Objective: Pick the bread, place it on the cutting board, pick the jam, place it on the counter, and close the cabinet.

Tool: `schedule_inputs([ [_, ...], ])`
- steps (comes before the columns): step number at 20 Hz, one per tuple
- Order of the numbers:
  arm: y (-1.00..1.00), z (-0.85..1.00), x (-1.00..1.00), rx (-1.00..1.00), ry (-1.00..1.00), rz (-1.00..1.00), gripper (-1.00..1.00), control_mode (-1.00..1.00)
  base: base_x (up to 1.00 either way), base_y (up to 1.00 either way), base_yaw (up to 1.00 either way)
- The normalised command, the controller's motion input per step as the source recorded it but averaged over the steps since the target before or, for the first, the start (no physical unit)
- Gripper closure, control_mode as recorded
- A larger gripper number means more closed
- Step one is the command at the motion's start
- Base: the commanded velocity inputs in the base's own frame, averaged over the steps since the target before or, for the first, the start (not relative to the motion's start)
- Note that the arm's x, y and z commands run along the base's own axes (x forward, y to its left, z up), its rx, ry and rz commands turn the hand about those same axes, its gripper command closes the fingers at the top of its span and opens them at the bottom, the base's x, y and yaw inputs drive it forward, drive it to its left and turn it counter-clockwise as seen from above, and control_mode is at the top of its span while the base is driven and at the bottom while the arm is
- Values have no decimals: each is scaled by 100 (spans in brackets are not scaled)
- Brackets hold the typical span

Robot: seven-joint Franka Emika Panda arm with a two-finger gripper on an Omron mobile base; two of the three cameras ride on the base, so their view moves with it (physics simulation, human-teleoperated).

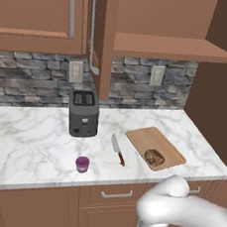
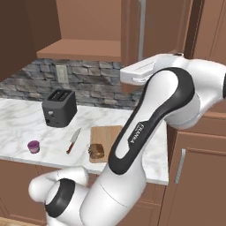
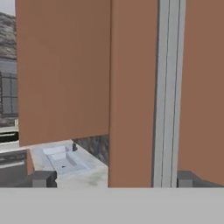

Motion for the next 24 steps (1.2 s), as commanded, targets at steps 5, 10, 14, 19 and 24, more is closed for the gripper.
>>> schedule_inputs([
  [5, 38, 0, 0, 5, -8, -6, -100, -100, 0, 0, 0],
  [10, 45, 0, 0, 3, -1, -7, -100, -100, 0, 0, 0],
  [14, 36, 0, 0, 1, 0, -4, -100, -100, 0, 0, 0],
  [19, 31, 0, 0, 1, 0, -2, -100, -100, 0, 0, 0],
  [24, 17, 0, 0, 2, -2, -1, -100, -100, 0, 0, 0],
])
